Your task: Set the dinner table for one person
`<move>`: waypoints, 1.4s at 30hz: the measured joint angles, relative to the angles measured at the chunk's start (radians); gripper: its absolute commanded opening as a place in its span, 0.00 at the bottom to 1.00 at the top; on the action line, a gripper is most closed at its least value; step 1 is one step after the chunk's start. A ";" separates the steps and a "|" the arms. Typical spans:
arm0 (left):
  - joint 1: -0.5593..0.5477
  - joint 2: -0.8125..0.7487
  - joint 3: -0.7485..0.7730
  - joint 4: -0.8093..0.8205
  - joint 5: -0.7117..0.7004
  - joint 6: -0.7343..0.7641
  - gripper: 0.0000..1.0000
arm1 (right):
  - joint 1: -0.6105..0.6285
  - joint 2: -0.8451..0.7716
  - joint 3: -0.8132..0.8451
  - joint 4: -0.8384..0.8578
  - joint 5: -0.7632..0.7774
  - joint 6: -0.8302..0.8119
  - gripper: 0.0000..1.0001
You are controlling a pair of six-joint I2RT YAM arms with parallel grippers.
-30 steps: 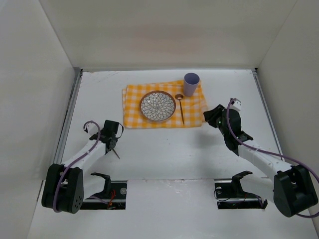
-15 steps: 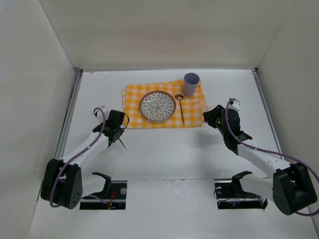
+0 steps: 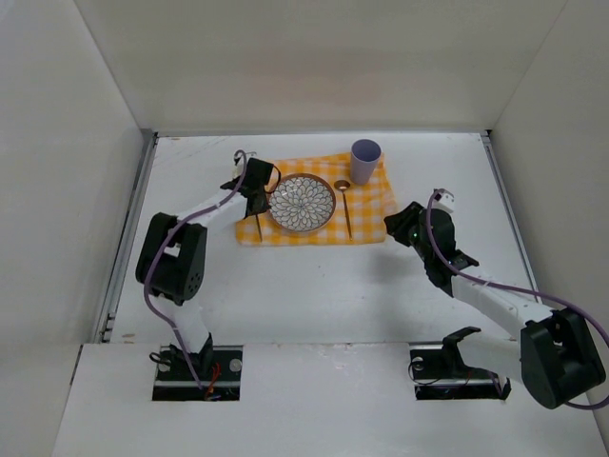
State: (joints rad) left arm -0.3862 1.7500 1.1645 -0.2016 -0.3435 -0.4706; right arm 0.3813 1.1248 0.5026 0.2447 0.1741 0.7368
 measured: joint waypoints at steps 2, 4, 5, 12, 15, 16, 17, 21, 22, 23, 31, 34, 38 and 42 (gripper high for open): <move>0.000 0.060 0.051 0.000 0.013 0.048 0.02 | 0.000 0.000 0.000 0.000 0.000 0.000 0.36; 0.000 0.090 0.076 -0.002 0.022 0.086 0.02 | 0.000 0.002 0.001 0.000 0.000 0.000 0.36; 0.000 0.095 0.082 -0.003 0.023 0.101 0.02 | 0.000 0.003 0.002 0.000 0.000 0.000 0.36; 0.008 0.105 0.094 -0.013 0.027 0.168 0.04 | 0.000 0.004 0.002 0.002 0.000 0.000 0.36; 0.014 0.135 0.119 -0.012 0.024 0.180 0.04 | 0.000 0.004 0.002 0.002 0.000 0.000 0.36; 0.016 0.148 0.126 -0.012 0.022 0.182 0.04 | 0.000 0.004 0.002 0.002 0.000 0.000 0.36; 0.018 0.158 0.130 -0.011 0.021 0.185 0.04 | 0.000 0.004 0.002 0.002 0.000 0.000 0.36; 0.027 0.181 0.133 -0.011 0.018 0.186 0.10 | 0.000 0.004 0.005 0.003 0.000 0.000 0.36; 0.029 0.183 0.133 -0.011 0.017 0.187 0.14 | 0.000 0.005 0.006 0.003 0.000 0.000 0.36; 0.031 0.183 0.133 -0.011 0.013 0.185 0.18 | 0.000 0.007 0.006 0.003 0.000 0.000 0.37; 0.020 0.086 0.045 0.035 -0.049 0.157 0.38 | 0.001 0.015 0.007 0.004 0.000 -0.004 0.51; -0.001 -0.036 -0.014 0.050 -0.052 0.117 0.40 | 0.005 0.015 0.007 0.004 0.001 -0.005 0.51; -0.037 -0.255 -0.112 0.107 -0.050 0.032 0.40 | 0.007 0.015 0.007 0.004 0.001 -0.008 0.48; -0.056 -0.487 -0.293 0.157 -0.049 -0.072 0.41 | 0.007 0.013 0.007 0.004 0.010 -0.011 0.36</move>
State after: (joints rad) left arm -0.4427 1.2629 0.8711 -0.0444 -0.3927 -0.5430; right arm 0.3885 1.1378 0.5095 0.2485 0.1844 0.7258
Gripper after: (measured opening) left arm 0.404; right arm 0.420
